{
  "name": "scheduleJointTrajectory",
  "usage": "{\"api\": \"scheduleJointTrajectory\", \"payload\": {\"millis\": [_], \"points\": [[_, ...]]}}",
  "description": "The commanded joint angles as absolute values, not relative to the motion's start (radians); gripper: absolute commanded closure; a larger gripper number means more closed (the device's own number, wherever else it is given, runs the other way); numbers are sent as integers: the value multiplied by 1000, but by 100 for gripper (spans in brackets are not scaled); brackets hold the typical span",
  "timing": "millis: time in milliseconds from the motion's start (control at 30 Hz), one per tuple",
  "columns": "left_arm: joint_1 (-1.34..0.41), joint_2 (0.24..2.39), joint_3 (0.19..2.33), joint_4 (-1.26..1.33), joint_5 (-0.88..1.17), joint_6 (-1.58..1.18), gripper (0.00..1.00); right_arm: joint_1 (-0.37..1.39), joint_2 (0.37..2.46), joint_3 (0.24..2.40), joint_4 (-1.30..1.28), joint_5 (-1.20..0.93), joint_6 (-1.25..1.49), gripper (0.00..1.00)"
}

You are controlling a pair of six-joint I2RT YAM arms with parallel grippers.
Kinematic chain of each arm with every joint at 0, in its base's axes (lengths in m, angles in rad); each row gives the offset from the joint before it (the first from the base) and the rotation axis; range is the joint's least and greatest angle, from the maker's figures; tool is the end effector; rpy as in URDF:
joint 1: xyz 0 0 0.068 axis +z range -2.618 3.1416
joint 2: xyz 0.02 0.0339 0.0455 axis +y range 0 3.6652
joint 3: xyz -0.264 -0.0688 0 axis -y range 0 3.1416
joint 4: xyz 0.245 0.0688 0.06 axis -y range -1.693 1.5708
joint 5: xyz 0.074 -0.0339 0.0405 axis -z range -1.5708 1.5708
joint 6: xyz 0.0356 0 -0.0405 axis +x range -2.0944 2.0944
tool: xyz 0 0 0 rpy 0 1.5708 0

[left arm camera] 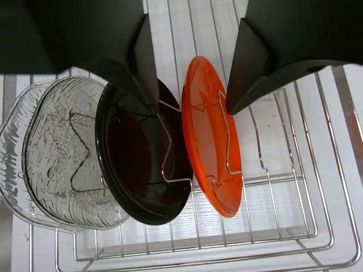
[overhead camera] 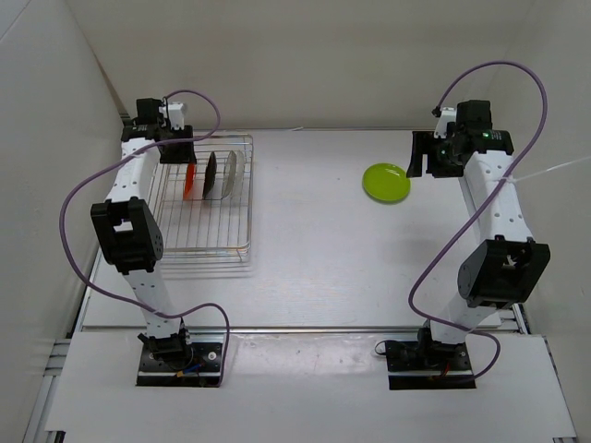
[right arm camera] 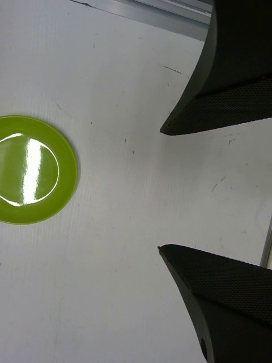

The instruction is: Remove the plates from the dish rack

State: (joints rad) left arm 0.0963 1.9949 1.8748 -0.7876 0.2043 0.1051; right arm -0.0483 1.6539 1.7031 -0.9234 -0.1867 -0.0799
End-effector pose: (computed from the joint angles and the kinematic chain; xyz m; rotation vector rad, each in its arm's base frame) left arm 0.4447 0.0357 0.2985 0.0976 2.4575 -0.1656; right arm 0.3535 -0.0105 0.3650 -0.1210 2.4287 0.1705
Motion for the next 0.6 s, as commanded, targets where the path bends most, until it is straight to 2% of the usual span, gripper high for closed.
{"api": "scheduleJointTrajectory", "payload": {"millis": [0,200,267,333,400,433,567], "points": [[101,1985,1899,-802,229,109,44,-48,1609,1704,-907,-199,-91,19],[101,2013,1899,-822,207,109,44,-48,1609,1704,-907,-199,-81,19],[101,2013,1899,-822,207,118,47,-48,1609,1704,-907,-199,-81,19],[92,2013,1899,-822,193,118,56,-48,1609,1704,-907,-199,-81,19],[92,2022,1899,-822,184,118,61,-48,1609,1704,-907,-199,-81,19],[92,2031,1911,-822,184,118,71,-48,1609,1704,-907,-199,-81,19],[83,2031,1911,-833,184,109,84,-48,1609,1704,-897,-199,-81,19]]}}
